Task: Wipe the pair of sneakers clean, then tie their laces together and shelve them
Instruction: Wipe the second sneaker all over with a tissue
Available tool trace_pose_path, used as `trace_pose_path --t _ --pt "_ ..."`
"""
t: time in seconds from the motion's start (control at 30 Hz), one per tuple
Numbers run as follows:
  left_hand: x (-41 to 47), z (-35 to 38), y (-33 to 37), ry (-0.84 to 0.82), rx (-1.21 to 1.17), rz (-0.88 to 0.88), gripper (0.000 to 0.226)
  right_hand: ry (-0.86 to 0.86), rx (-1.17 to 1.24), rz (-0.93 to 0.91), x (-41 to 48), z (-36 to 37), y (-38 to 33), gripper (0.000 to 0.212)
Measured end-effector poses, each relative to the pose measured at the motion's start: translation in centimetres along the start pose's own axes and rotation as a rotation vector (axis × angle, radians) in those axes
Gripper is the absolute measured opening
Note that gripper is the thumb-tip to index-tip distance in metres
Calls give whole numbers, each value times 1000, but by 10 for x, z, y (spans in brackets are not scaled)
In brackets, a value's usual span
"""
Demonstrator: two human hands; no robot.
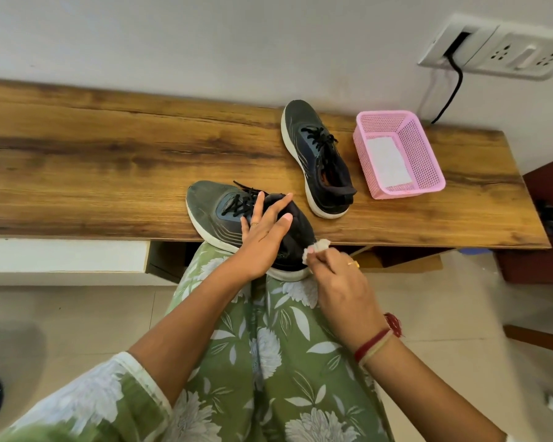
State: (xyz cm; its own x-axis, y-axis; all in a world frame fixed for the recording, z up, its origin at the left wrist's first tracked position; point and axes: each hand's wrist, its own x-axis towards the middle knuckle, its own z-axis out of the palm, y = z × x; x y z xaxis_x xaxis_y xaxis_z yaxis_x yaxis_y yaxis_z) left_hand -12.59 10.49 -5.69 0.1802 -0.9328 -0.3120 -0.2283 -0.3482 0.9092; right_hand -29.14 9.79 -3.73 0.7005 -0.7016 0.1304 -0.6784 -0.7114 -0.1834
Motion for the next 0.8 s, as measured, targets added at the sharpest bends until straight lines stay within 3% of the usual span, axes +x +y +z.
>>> trace_pose_path --t 0.13,0.2,0.4,0.47,0.6,0.8 --pt "0 2 -1 -2 -15 6 41 142 271 163 9 -16 -5 30" --pt "0 2 -2 1 -13 13 42 214 278 162 27 -12 -11 31" --pt "1 -3 -4 -11 4 11 41 -36 -43 -56 12 2 -2 41" --pt "0 -1 -4 -14 1 9 41 -28 -35 -53 7 -6 8 40" --pt "1 2 -4 -17 -17 18 39 117 281 140 27 -13 3 28" --pt "1 -2 -8 -30 -5 21 49 11 105 52 16 2 -9 35"
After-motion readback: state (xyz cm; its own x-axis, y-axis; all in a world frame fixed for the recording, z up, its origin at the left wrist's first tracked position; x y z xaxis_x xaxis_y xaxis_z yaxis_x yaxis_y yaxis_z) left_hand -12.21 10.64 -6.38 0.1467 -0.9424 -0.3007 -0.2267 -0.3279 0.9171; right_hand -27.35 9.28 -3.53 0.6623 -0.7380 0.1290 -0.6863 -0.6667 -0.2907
